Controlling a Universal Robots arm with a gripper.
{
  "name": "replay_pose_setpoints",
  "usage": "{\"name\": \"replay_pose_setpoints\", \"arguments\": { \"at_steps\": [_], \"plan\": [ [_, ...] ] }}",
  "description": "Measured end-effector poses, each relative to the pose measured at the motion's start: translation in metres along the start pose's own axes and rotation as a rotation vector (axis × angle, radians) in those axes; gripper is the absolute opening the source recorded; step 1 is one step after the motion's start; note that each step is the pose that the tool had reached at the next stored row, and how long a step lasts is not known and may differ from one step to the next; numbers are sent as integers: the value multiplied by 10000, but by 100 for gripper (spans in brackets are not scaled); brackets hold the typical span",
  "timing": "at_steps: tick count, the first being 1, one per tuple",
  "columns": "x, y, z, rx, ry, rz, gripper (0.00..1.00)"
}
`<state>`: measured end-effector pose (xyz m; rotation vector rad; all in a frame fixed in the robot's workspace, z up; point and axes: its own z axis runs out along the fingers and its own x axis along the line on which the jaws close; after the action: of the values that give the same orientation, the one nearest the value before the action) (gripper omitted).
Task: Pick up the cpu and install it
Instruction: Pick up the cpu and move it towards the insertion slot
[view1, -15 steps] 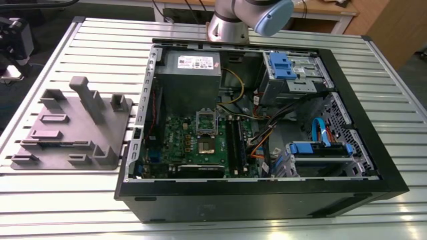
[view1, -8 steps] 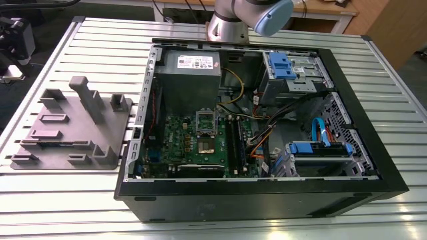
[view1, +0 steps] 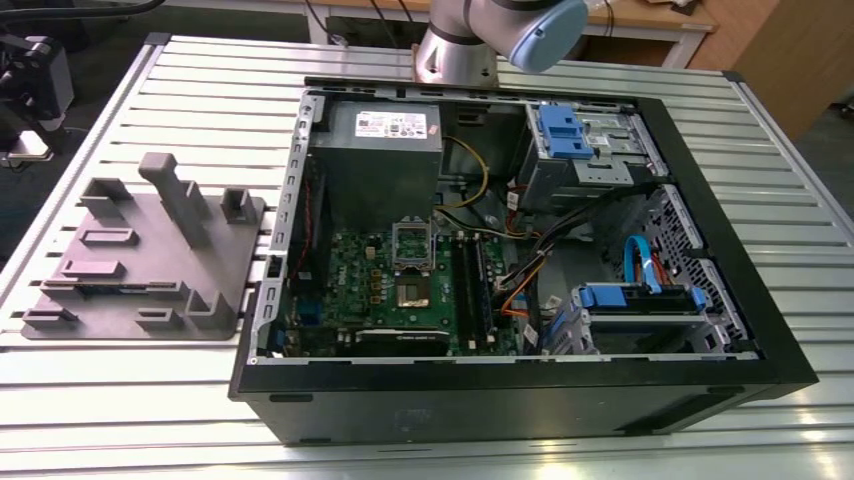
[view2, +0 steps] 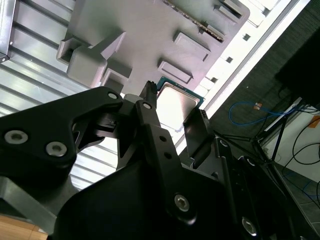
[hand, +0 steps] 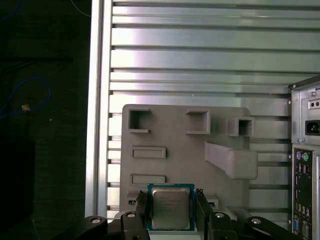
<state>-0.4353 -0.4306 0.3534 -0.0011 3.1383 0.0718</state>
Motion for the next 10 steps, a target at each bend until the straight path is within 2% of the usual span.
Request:
{"name": "replay_pose_setpoints", "arguments": {
  "at_steps": [5, 10],
  "plan": [
    [-10, 0, -1, 1, 3, -1, 47],
    [-54, 0, 0, 1, 8, 1, 47]
  ]
}}
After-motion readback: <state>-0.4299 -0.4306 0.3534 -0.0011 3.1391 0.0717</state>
